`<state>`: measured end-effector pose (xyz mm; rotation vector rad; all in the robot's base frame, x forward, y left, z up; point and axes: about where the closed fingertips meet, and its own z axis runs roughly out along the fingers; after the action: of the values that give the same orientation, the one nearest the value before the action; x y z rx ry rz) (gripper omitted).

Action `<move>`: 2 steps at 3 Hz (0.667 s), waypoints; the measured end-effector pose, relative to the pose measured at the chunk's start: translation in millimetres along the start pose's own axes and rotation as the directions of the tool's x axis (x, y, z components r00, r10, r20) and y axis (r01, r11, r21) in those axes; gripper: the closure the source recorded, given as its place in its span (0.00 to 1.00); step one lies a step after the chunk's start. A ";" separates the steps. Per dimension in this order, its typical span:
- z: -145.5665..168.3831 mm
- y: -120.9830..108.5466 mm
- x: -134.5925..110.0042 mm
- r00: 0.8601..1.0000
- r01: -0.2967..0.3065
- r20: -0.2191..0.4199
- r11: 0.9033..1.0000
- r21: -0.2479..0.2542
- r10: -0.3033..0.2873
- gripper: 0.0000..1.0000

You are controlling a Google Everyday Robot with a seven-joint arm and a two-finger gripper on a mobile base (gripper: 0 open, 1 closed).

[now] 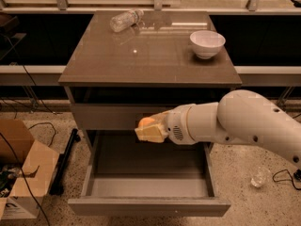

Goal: Place orange into middle drawer

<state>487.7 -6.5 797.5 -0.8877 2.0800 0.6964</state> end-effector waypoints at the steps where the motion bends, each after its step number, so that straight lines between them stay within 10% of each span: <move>1: 14.5 -3.4 16.6 0.999 -0.040 -0.005 0.999 0.021 0.040 1.00; 2: 52.5 -11.4 51.7 0.994 -0.113 0.014 0.993 0.019 0.112 1.00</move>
Offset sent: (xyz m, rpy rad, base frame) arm 0.0123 0.0169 -0.1081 0.0933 0.0853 -0.1218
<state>494.5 5.0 724.1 -0.7576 2.1346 0.7376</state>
